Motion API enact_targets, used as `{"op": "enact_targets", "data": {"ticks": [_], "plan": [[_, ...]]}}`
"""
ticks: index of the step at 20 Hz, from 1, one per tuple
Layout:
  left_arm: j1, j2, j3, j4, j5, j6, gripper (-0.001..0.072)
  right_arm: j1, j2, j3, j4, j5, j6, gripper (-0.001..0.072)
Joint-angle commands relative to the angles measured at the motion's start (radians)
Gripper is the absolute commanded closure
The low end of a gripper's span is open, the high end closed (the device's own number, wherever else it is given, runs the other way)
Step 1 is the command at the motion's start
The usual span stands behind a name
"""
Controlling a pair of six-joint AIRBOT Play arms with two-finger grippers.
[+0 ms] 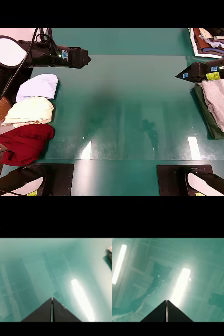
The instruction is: Fold the shirts.
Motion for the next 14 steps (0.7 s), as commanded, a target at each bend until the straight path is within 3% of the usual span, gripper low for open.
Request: {"op": "enact_targets", "data": {"ticks": [1,14], "plan": [[0.000,0.000,0.001,0.000,0.000,0.000,0.0681,0.004,0.000,0.001,0.002,0.000,0.000,0.0695],[0.000,0.000,0.001,0.006,0.028,0.013,0.0681,0.004,0.000,0.001,0.002,0.007,0.000,0.0695]]}}
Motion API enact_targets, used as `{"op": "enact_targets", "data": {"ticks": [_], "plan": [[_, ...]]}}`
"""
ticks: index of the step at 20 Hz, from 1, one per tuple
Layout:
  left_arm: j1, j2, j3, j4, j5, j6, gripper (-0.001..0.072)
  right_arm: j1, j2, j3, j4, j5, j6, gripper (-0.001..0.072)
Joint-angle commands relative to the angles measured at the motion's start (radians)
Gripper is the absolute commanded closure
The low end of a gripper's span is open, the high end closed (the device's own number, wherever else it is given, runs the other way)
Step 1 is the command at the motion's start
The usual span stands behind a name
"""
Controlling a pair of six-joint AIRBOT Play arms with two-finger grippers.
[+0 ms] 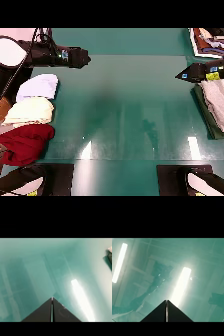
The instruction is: Fold the shirts.
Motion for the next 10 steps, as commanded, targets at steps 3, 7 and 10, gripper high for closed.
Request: {"op": "enact_targets", "data": {"ticks": [3,7,10], "plan": [[0.004,-0.003,0.001,0.256,0.019,0.028,0.0305,0.001,0.000,0.001,0.000,0.000,0.001,0.0695],[0.126,-0.079,-0.010,0.624,-0.087,-0.116,0.0186,0.001,0.000,0.001,0.002,0.000,0.001,0.0695],[0.285,-0.166,-0.069,0.627,-0.121,-0.116,0.0186,0.001,0.000,-0.001,0.001,-0.003,0.001,0.0696]]}}
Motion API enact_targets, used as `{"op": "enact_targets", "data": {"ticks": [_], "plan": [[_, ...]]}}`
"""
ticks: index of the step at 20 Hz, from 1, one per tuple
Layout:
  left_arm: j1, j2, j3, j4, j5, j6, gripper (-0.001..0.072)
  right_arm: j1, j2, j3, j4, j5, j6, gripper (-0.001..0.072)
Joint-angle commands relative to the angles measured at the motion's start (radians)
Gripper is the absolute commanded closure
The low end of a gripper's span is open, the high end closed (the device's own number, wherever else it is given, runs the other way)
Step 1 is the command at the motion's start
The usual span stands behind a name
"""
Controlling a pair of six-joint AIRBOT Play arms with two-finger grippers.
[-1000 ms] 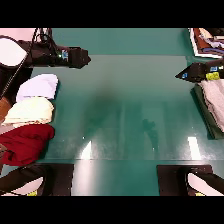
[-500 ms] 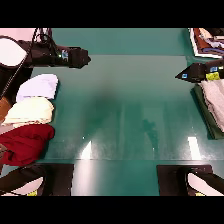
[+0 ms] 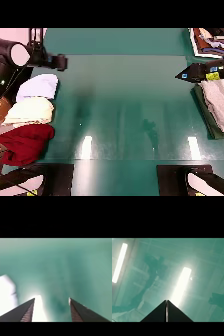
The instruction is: Fold the shirts.
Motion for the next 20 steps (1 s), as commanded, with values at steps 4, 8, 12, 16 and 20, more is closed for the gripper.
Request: {"op": "enact_targets", "data": {"ticks": [4,8,12,16,20], "plan": [[0.272,-0.186,-0.108,0.105,0.010,-0.031,0.0186,0.001,0.000,-0.001,0.000,-0.005,0.000,0.0695],[0.330,-0.274,-0.109,0.101,0.051,-0.026,0.0186,0.001,0.000,-0.001,0.000,-0.007,0.000,0.0695],[0.330,-0.291,-0.109,0.101,0.064,-0.026,0.0285,0.001,0.000,-0.001,0.002,-0.007,0.001,0.0695],[0.330,-0.288,-0.102,0.100,0.033,-0.026,0.0680,0.001,0.001,-0.001,0.001,-0.008,0.001,0.0695],[0.329,-0.182,-0.011,0.077,-0.040,0.023,0.0681,0.001,0.001,0.029,0.011,-0.028,0.001,0.0695]]}}
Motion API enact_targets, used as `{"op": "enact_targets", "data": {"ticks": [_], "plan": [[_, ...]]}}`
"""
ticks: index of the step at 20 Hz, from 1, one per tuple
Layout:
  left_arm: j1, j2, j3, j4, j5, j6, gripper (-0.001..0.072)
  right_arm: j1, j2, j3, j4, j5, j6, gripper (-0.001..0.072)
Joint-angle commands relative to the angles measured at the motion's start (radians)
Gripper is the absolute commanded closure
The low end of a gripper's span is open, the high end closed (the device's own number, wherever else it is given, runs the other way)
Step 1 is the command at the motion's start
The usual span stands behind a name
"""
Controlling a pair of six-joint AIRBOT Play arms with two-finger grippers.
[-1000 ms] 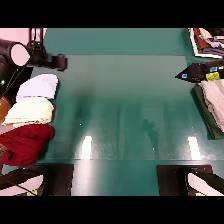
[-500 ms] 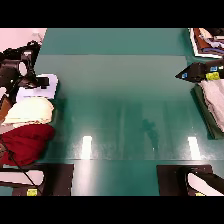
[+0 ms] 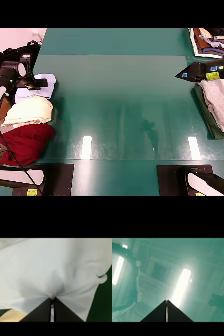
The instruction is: Fold the shirts.
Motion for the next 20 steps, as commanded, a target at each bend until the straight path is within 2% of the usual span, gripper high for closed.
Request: {"op": "enact_targets", "data": {"ticks": [1,5,10,15,18,19,20], "plan": [[-0.003,0.111,0.091,-0.035,-0.065,0.053,0.0681,0.001,0.001,0.053,0.007,-0.014,0.000,0.0695],[-0.071,0.340,0.311,-0.090,-0.208,0.167,0.0681,0.001,0.001,0.224,0.004,-0.062,0.000,0.0696],[-0.336,0.518,0.439,-0.098,-0.307,0.164,0.0683,0.001,0.000,0.366,0.002,-0.111,-0.001,0.0695],[-0.682,0.443,0.339,-0.106,-0.407,0.040,0.0682,0.001,-0.005,0.385,0.003,-0.090,-0.001,0.0696],[-0.835,0.335,0.213,-0.229,-0.344,0.046,0.0679,0.001,-0.007,0.385,0.003,-0.059,-0.001,0.0695],[-0.860,0.299,0.179,-0.272,-0.303,0.081,0.0594,0.001,-0.007,0.385,0.003,-0.054,-0.001,0.0696],[-0.873,0.264,0.153,-0.298,-0.265,0.094,0.0307,0.001,-0.006,0.385,0.003,-0.048,-0.001,0.0695]]}}
